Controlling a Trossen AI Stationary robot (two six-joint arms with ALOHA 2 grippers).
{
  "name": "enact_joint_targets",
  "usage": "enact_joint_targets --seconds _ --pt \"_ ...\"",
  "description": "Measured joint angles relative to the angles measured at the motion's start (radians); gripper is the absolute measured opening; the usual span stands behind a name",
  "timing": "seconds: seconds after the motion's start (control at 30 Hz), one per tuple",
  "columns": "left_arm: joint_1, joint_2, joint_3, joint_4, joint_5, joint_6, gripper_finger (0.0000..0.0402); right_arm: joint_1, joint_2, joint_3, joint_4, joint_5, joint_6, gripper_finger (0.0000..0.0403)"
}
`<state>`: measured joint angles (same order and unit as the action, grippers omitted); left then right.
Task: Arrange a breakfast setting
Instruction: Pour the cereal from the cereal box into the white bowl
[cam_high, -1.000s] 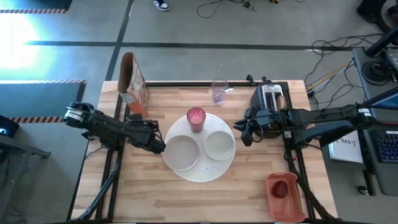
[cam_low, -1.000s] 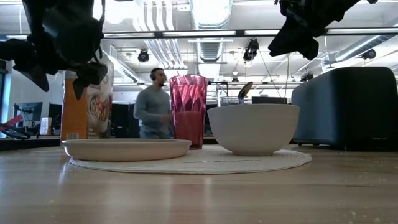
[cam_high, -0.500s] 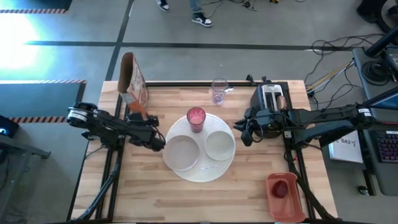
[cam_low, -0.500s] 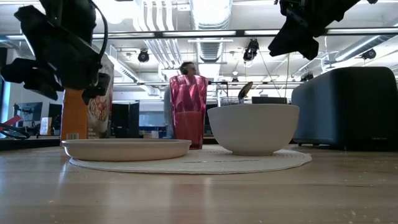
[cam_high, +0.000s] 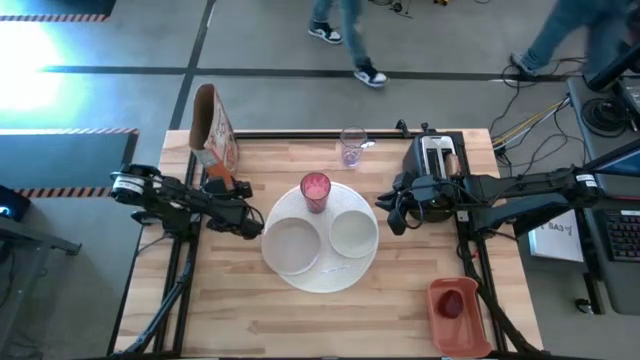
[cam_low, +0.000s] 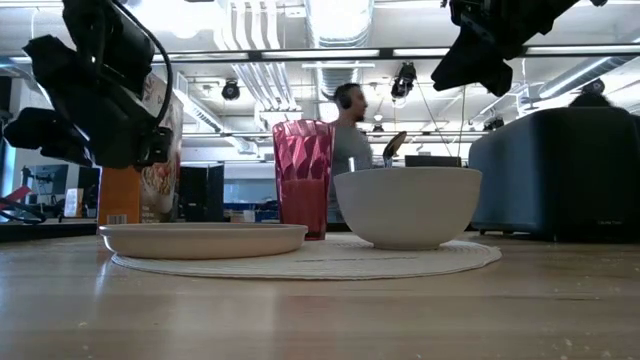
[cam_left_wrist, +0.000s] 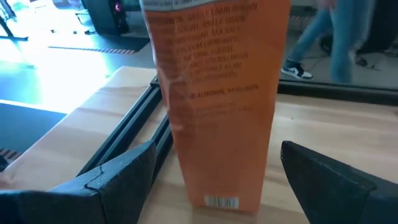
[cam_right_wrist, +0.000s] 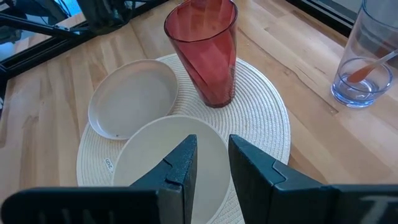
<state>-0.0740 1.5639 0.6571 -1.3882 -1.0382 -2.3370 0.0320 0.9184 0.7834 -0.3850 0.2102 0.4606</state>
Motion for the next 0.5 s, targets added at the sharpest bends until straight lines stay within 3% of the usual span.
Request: enact_joint_targets --seconds 0.5 --pt "0.185 0.0 -0.118 0.349 -0.206 0.249 0.0327 0.0 0.0 0.0 0.0 0.0 0.0 0.0082"
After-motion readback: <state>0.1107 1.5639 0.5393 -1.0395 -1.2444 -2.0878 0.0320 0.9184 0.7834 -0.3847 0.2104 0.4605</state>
